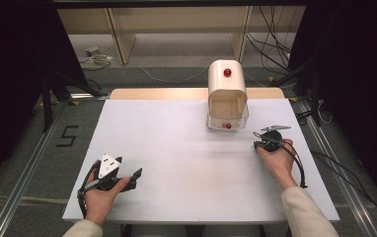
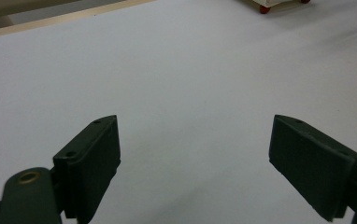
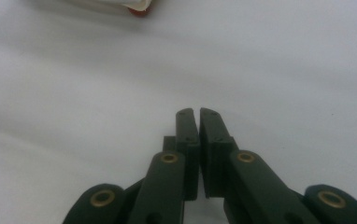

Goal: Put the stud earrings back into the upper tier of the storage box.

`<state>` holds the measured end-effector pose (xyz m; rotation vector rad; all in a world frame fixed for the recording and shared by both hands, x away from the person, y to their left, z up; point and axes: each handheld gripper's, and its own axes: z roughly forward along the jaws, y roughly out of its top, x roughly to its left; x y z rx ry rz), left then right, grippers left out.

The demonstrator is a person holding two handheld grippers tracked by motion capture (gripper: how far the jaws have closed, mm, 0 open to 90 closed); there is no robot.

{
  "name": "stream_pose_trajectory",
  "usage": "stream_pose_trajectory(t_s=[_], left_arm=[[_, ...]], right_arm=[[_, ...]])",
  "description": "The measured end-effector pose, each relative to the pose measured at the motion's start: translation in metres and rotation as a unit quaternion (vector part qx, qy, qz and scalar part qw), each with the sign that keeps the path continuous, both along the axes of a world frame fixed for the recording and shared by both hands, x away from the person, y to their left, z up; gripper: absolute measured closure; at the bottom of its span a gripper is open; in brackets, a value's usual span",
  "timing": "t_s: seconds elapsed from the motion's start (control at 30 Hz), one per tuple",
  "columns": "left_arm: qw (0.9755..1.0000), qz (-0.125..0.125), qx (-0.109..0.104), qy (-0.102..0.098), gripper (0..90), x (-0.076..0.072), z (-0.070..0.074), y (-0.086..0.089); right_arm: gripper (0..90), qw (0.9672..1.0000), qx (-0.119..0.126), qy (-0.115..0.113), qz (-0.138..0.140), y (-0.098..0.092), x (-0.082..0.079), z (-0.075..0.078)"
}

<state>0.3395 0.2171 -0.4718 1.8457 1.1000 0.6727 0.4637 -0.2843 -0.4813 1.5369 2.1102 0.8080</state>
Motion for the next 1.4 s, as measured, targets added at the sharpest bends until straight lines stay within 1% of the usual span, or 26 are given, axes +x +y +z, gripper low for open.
stream_pose_trajectory(t_s=[0.53,0.63,0.73,0.77,0.8,0.87,0.9,0.93,1.0,1.03,1.07,1.1,1.17,1.27,1.4], left_arm=[[1.0000,0.000,-0.001,0.000,16.2,0.0000,0.0000,-0.0001],[1.0000,0.000,0.000,0.000,16.2,0.0000,0.0000,-0.0001],[1.0000,0.000,0.000,0.000,16.2,0.0001,-0.0001,-0.0002],[1.0000,0.000,0.000,0.000,16.2,0.0001,-0.0002,-0.0003],[1.0000,0.000,0.000,0.000,16.2,0.0001,-0.0002,-0.0003],[1.0000,0.000,0.000,0.000,16.2,0.0000,-0.0002,-0.0002],[1.0000,0.000,0.000,0.000,16.2,0.0000,-0.0002,-0.0002],[1.0000,0.000,0.000,0.000,16.2,0.0001,-0.0002,-0.0002],[1.0000,-0.002,0.001,0.002,16.2,0.0003,-0.0004,-0.0002],[1.0000,-0.002,0.001,0.002,16.2,0.0002,-0.0004,-0.0004],[1.0000,-0.002,0.001,0.002,16.2,0.0002,-0.0004,-0.0004],[1.0000,-0.002,0.001,0.001,16.2,0.0002,-0.0003,-0.0003],[1.0000,-0.001,0.001,0.002,16.2,0.0002,-0.0003,-0.0002],[1.0000,-0.001,0.001,0.002,16.2,0.0002,-0.0004,-0.0003],[1.0000,-0.001,0.001,0.002,16.2,0.0002,-0.0004,-0.0003]], right_arm=[[88.0,1.0000,0.007,0.000,-0.002,0.0005,-0.0014,0.0025],[90.0,1.0000,0.006,-0.007,0.001,0.0001,-0.0015,0.0033],[90.0,1.0000,0.007,-0.004,0.002,0.0006,-0.0018,0.0042],[90.0,1.0000,0.000,0.003,0.008,0.0019,-0.0018,0.0027],[90.0,1.0000,-0.001,0.005,0.007,0.0024,-0.0019,0.0021],[90.0,1.0000,-0.001,0.005,0.007,0.0025,-0.0013,0.0015],[90.0,1.0000,-0.002,0.001,0.007,0.0026,-0.0014,0.0023],[90.0,0.9999,-0.006,-0.009,0.012,0.0018,-0.0010,0.0034],[89.9,0.9998,-0.006,-0.015,0.011,0.0009,-0.0011,0.0068],[87.6,0.9998,-0.007,-0.014,0.013,-0.0002,-0.0011,0.0076],[86.2,0.9999,-0.004,-0.006,0.011,-0.0003,-0.0018,0.0083],[86.2,0.9999,-0.004,-0.006,0.011,-0.0003,-0.0018,0.0083],[83.1,0.9998,-0.012,0.003,0.017,-0.0013,-0.0033,0.0089],[82.1,0.9996,-0.015,0.008,0.024,-0.0022,-0.0042,0.0093],[82.3,0.9990,-0.027,0.018,0.032,-0.0025,-0.0038,0.0064]])
